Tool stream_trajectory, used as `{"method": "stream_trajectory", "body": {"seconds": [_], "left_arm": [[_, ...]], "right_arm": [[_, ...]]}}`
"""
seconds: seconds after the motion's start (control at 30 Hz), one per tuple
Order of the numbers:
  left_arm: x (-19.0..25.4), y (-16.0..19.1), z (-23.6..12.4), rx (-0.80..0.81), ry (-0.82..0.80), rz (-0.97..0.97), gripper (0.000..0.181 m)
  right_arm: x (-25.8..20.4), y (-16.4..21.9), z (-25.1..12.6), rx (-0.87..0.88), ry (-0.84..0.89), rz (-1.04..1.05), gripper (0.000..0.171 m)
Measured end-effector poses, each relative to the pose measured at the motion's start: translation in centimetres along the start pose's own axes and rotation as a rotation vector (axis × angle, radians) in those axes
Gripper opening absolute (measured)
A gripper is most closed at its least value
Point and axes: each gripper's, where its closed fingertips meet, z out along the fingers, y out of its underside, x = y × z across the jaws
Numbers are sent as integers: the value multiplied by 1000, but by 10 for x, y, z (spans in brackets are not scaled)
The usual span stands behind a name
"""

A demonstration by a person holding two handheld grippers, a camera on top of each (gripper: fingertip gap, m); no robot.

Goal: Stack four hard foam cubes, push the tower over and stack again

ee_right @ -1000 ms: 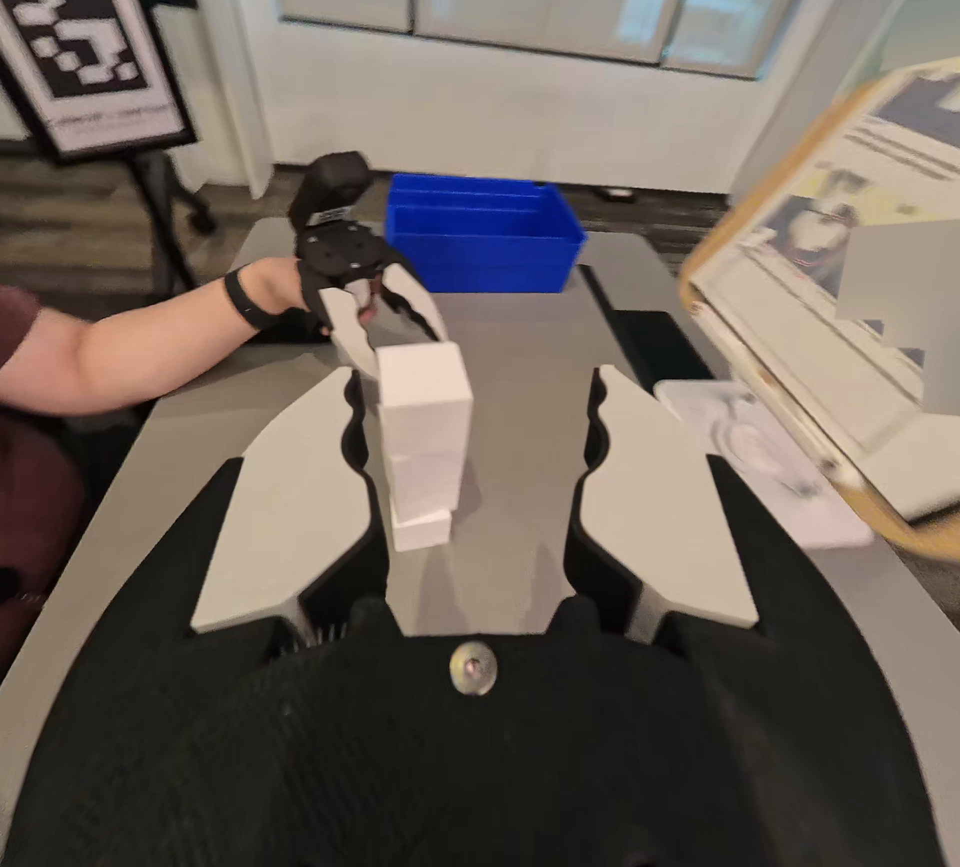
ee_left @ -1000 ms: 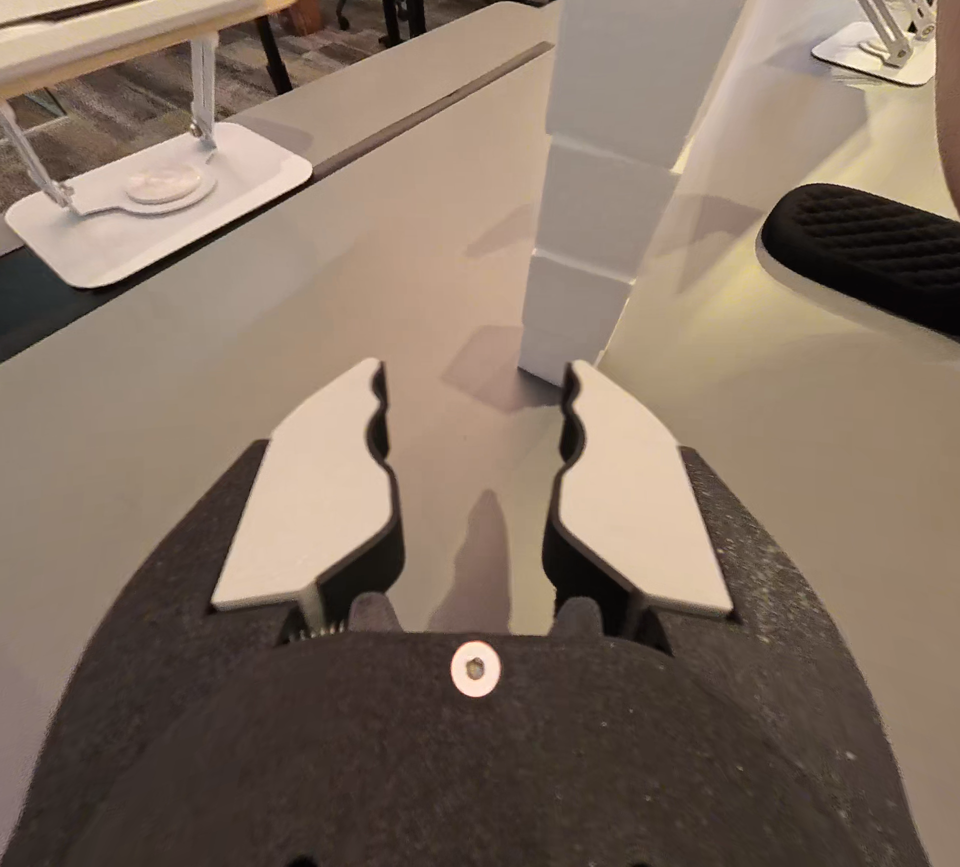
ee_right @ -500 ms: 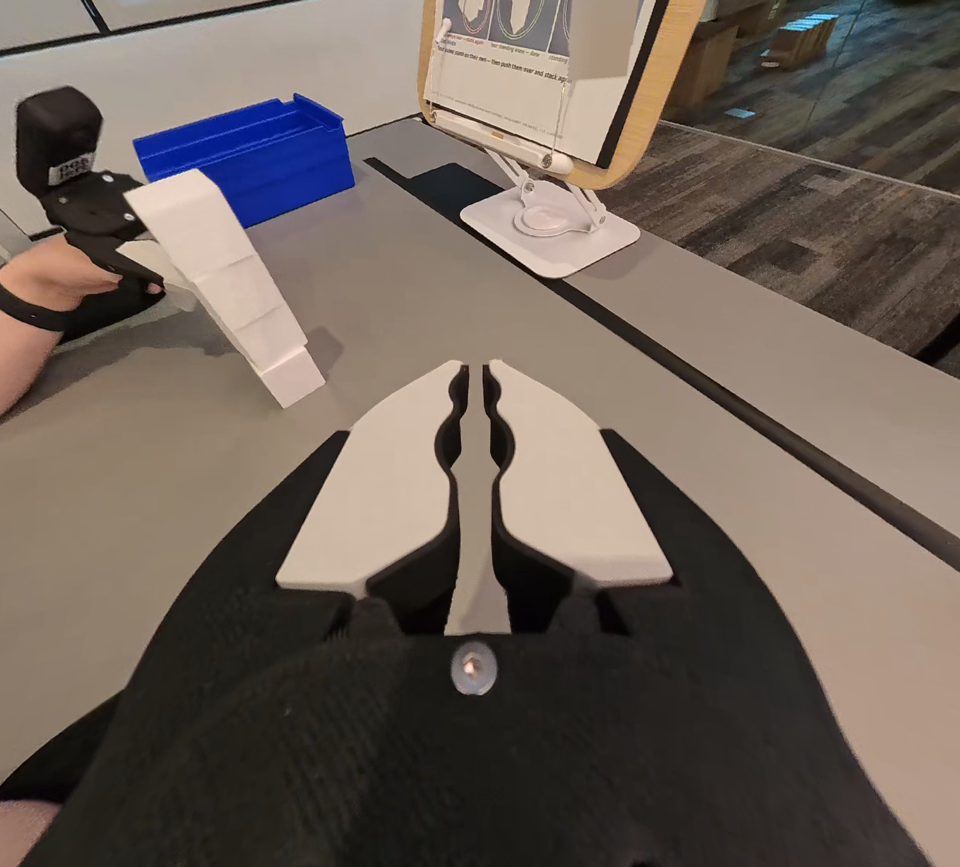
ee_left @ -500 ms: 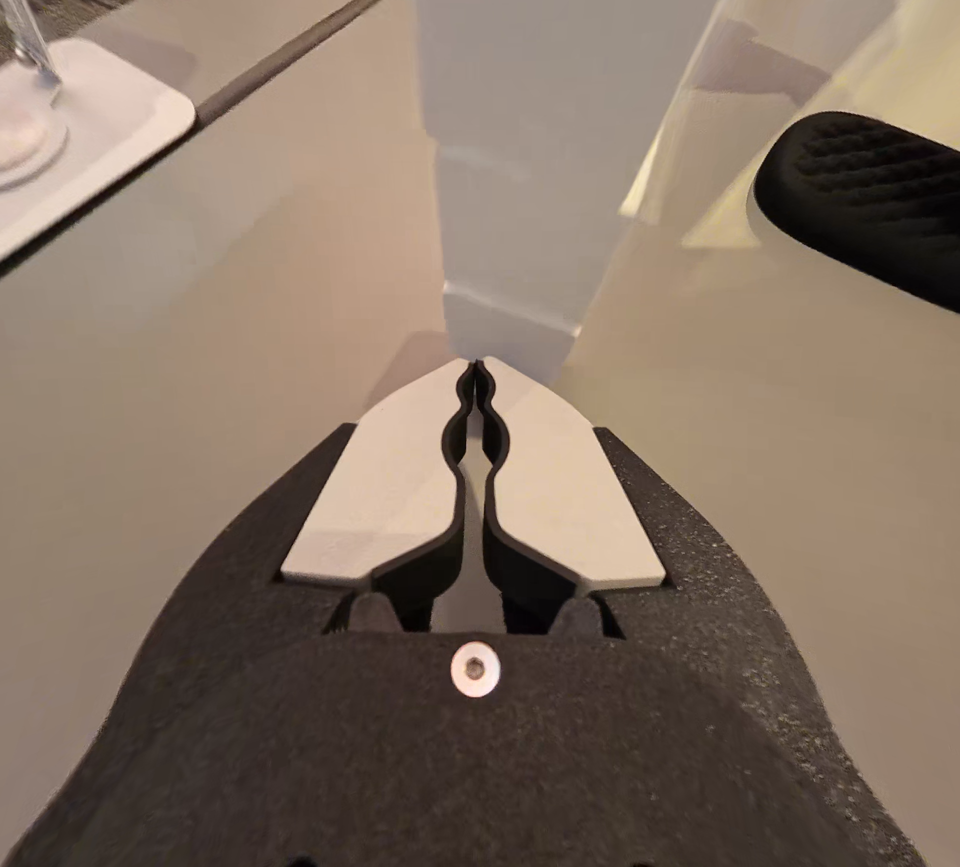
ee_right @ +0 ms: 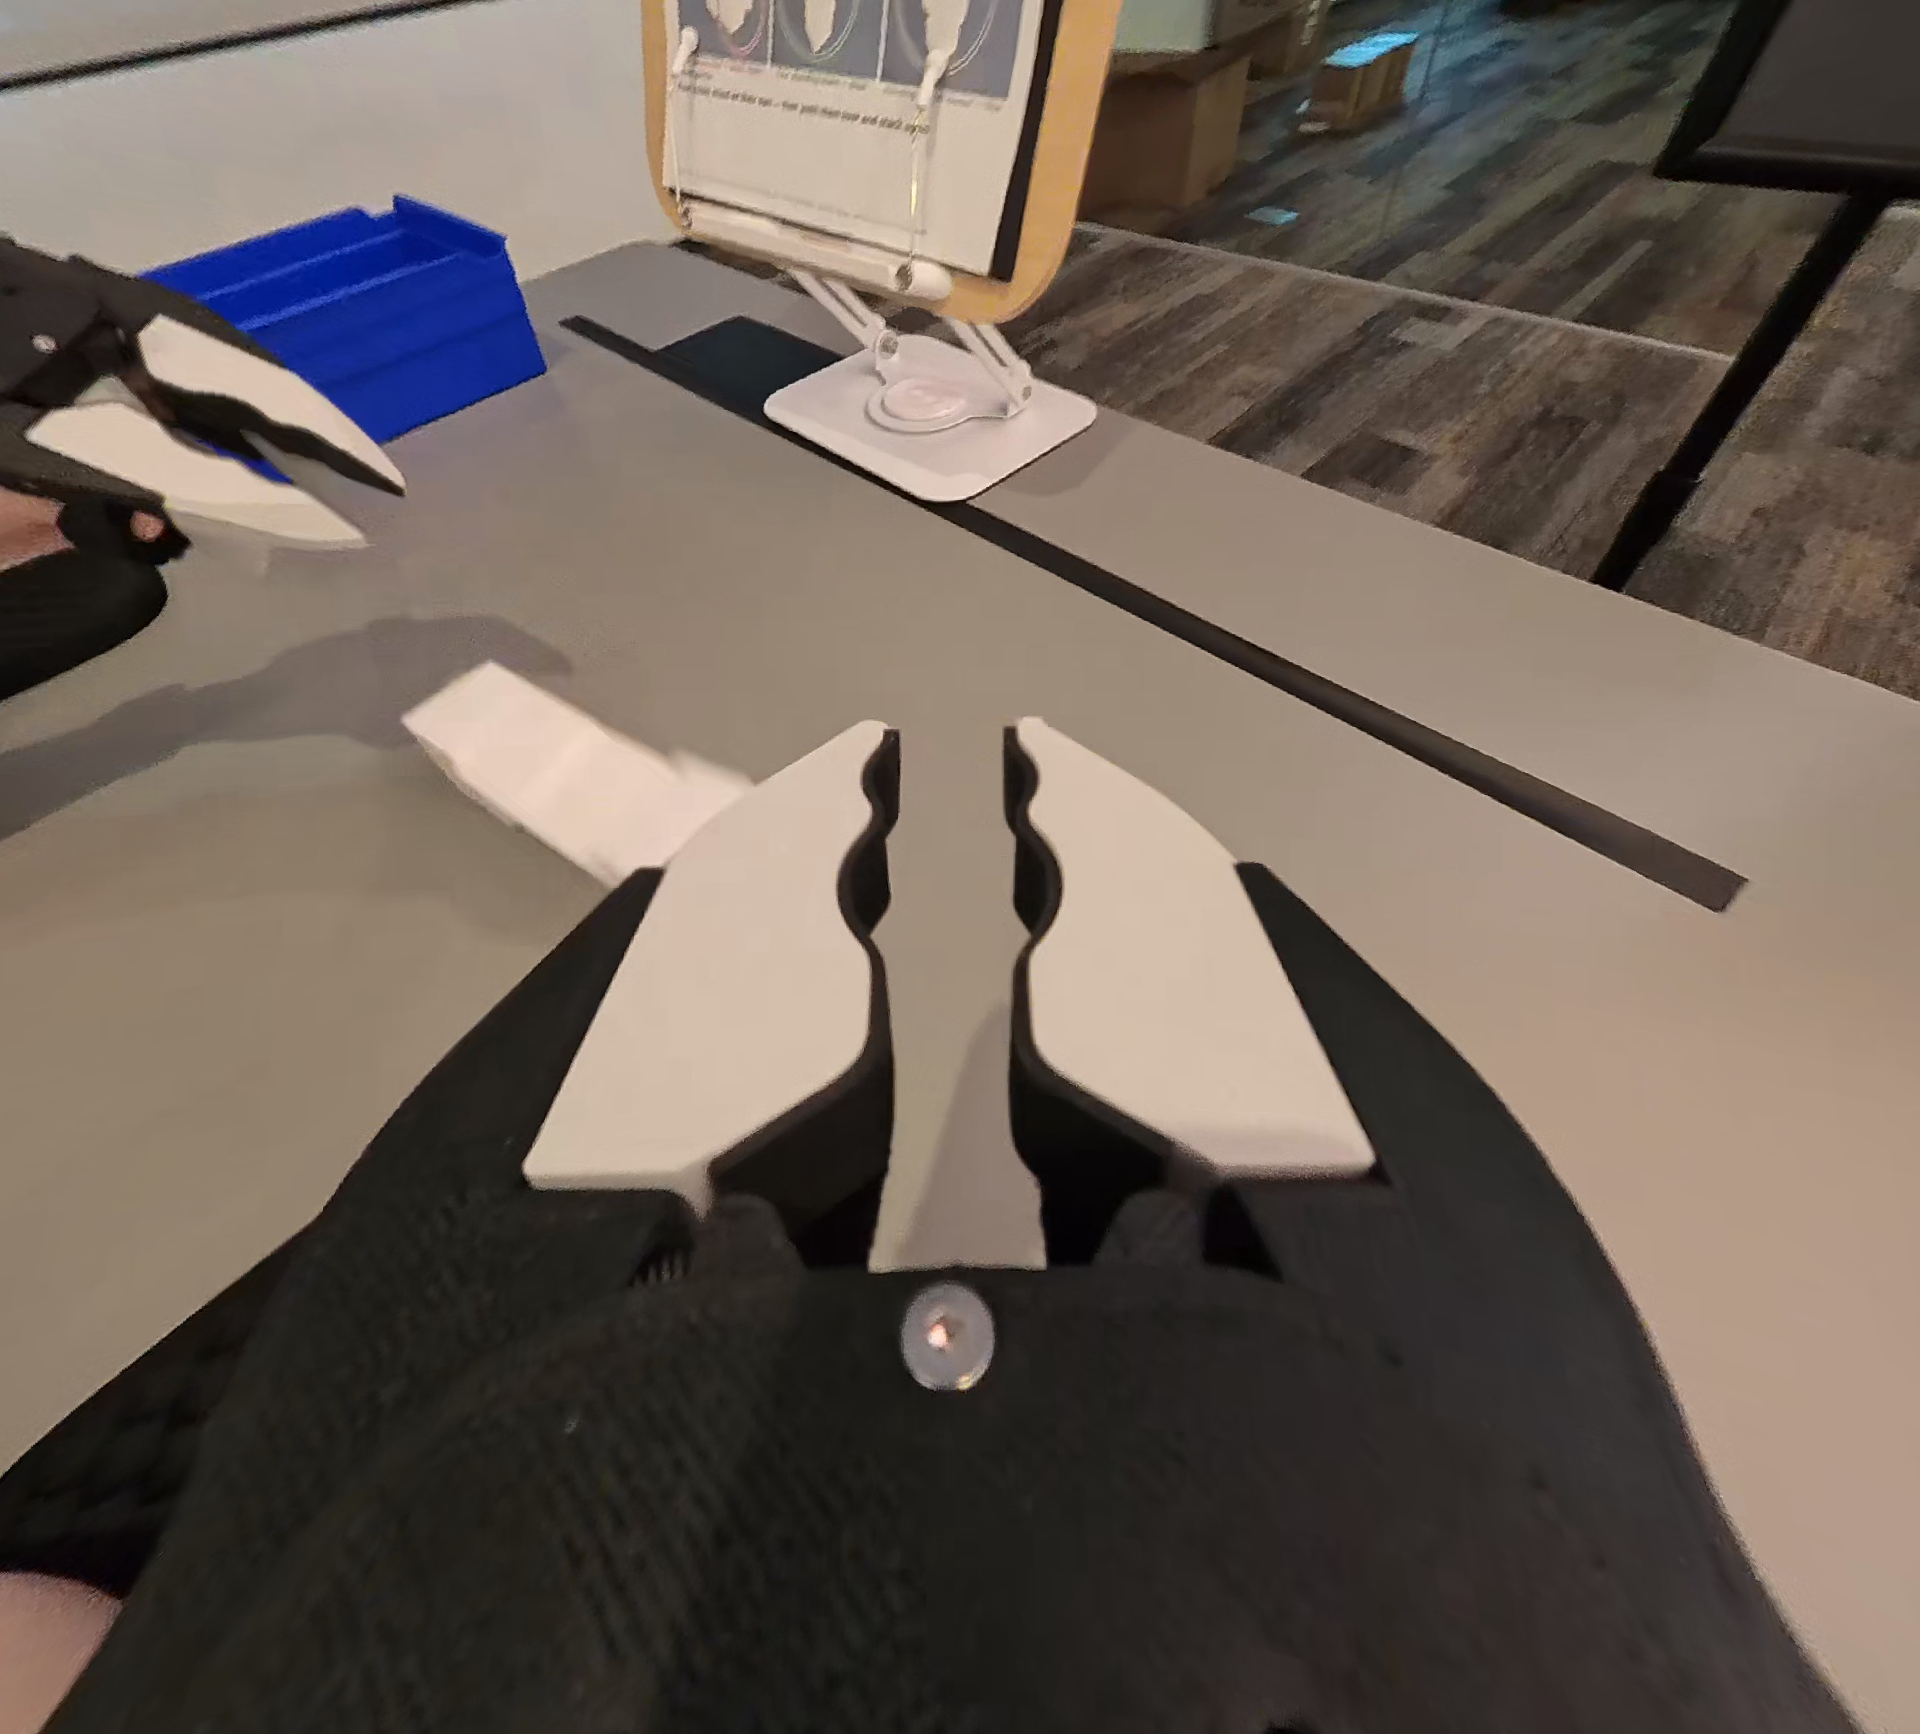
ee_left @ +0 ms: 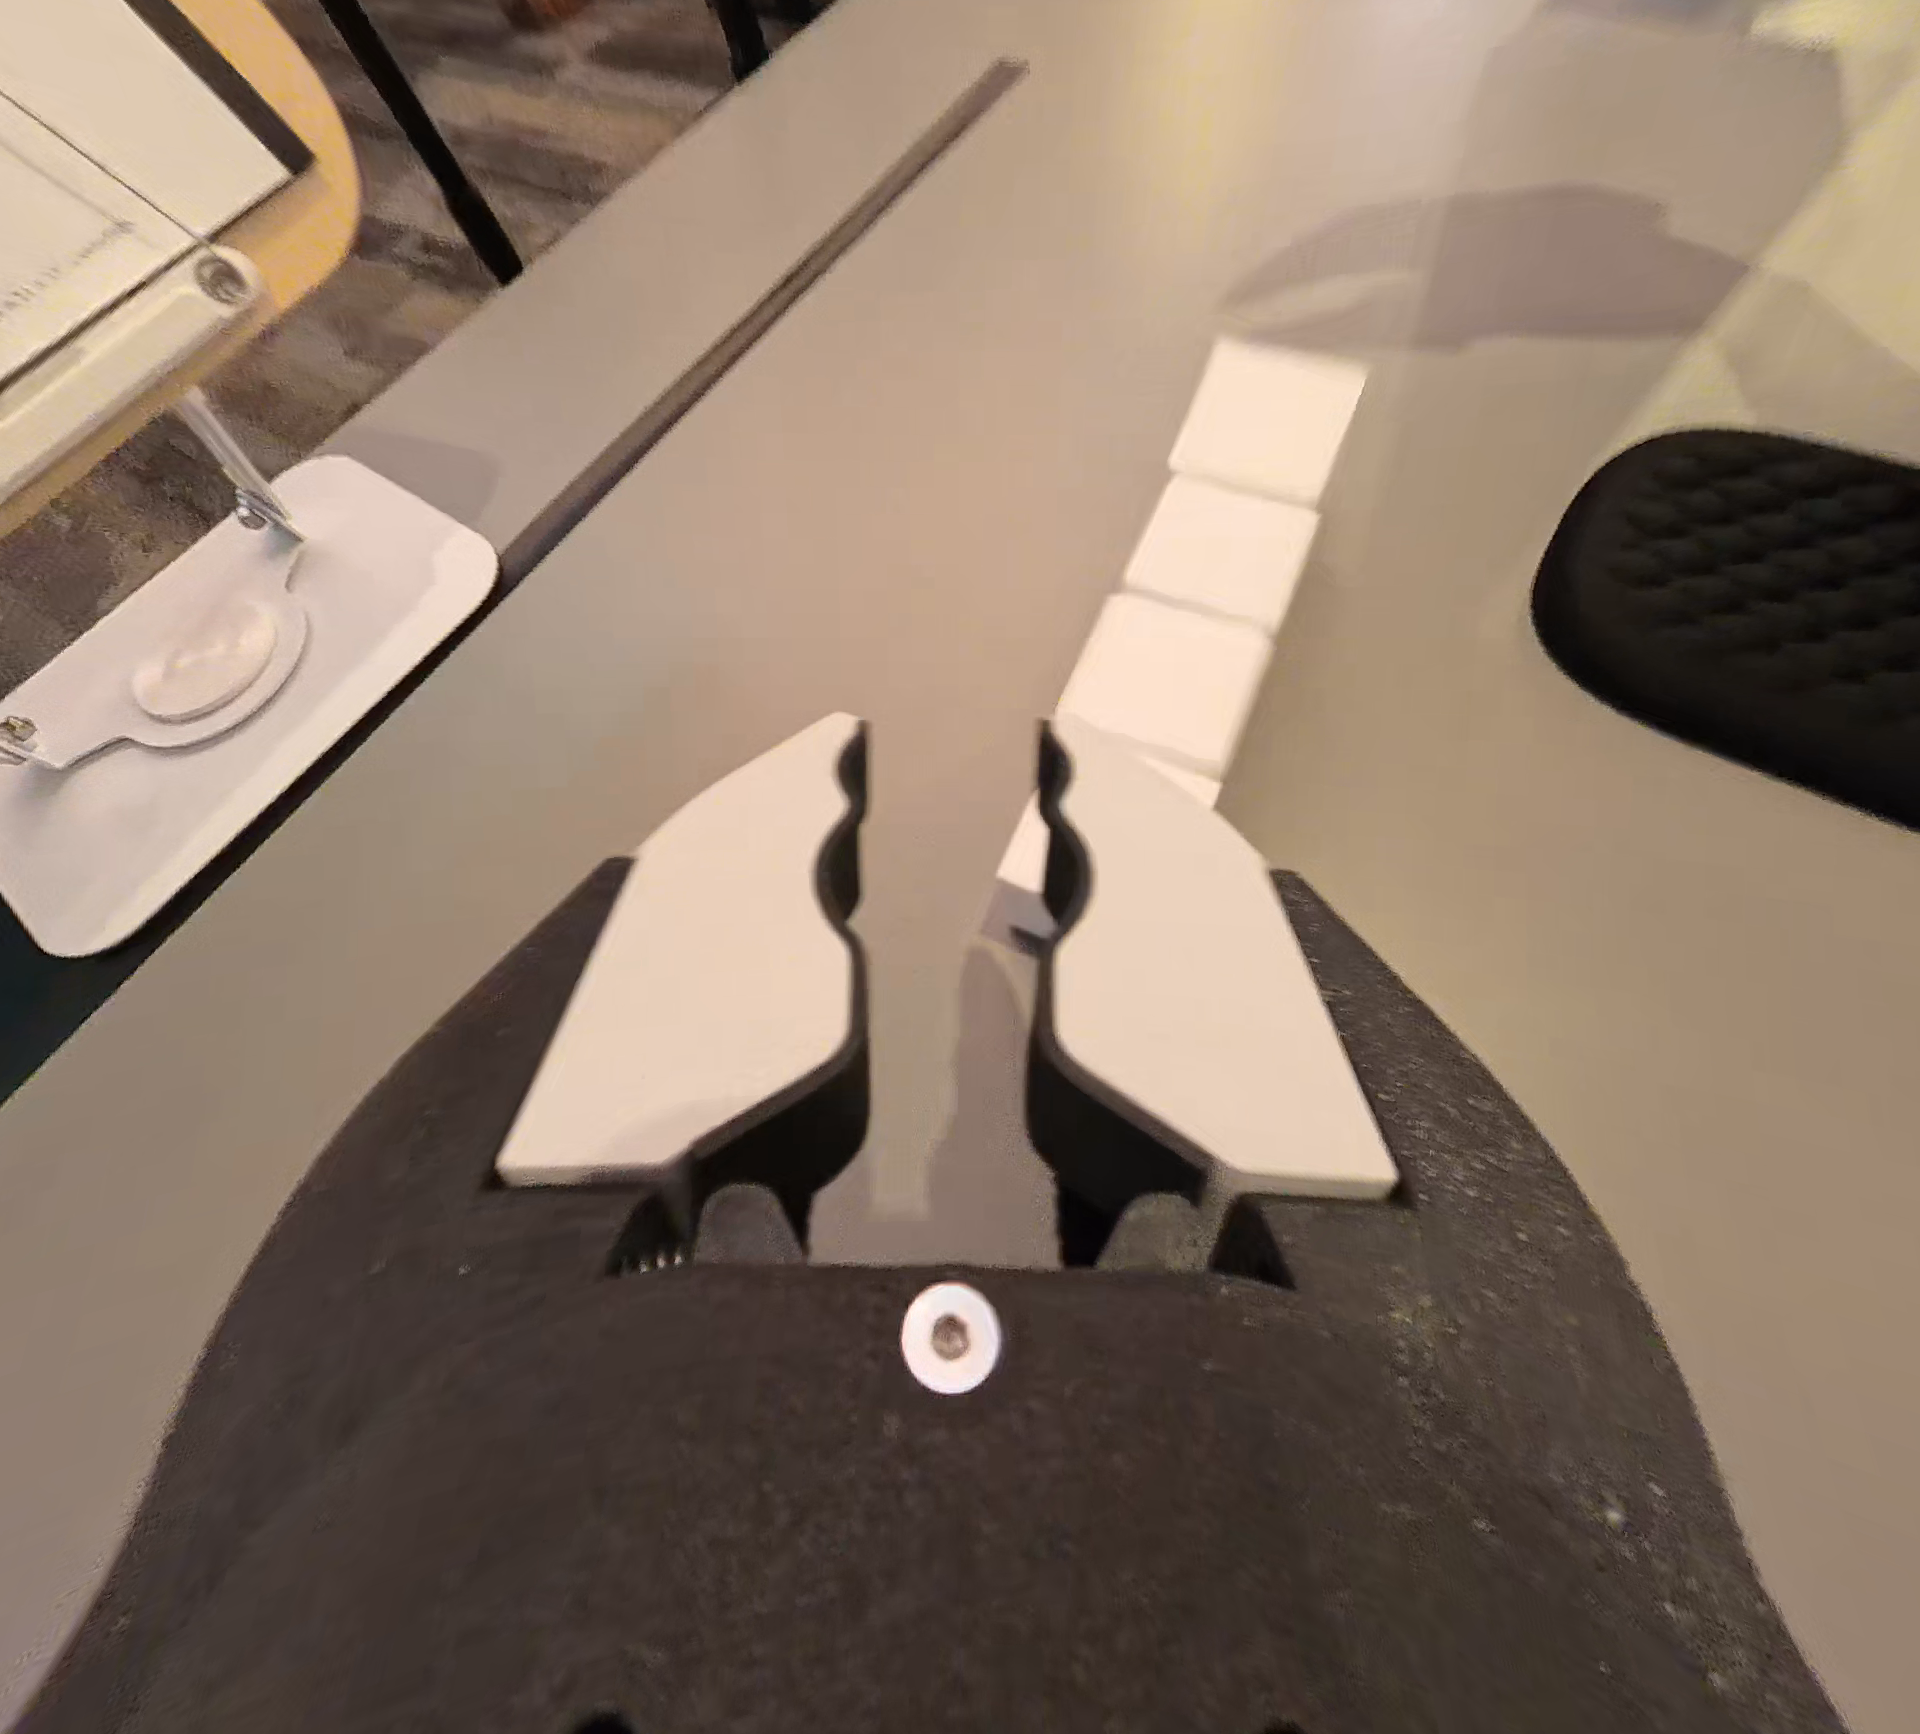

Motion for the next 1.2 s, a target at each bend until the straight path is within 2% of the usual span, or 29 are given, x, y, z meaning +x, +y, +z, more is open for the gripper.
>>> {"method": "stream_trajectory", "body": {"seconds": [0.07, 0.1, 0.23, 0.37, 0.5, 0.6, 0.73, 0.8, 0.97, 1.03, 1.07, 1.17, 1.2], "left_arm": [[-5, 3, -2, 84, -3, -35, 68], [-6, 9, -3, 101, 10, -52, 73], [7, 35, 6, 128, 142, -131, 79], [33, 42, 20, 132, 251, -244, 88], [38, 43, 32, 130, 124, -103, 91], [36, 58, 47, 38, 62, -33, 97], [39, 68, 61, -27, 64, -25, 94], [38, 73, 64, -46, 56, -20, 90], [40, 94, 73, -145, 56, 25, 83], [42, 91, 72, -127, 58, 46, 72], [42, 91, 72, -125, 59, 60, 62], [43, 89, 69, -122, 70, 71, 58], [43, 87, 66, -114, 76, 67, 59]], "right_arm": [[2, -5, -8, 54, 1, 24, 22], [1, -9, -11, 84, -11, 34, 25], [-7, -17, -16, 145, -48, 27, 37], [5, -14, -19, 111, 83, 21, 63], [31, 5, -21, 20, 271, -39, 81], [49, 52, -16, -88, 301, -79, 85], [61, 107, -8, -144, 323, 126, 89], [61, 121, -1, -140, 367, 132, 90], [69, 140, 15, -283, 482, 97, 90], [69, 150, 23, -326, 481, 119, 90], [68, 157, 25, -361, 479, 124, 88], [69, 172, 26, -442, 484, 138, 63], [68, 170, 27, -437, 470, 146, 62]]}}
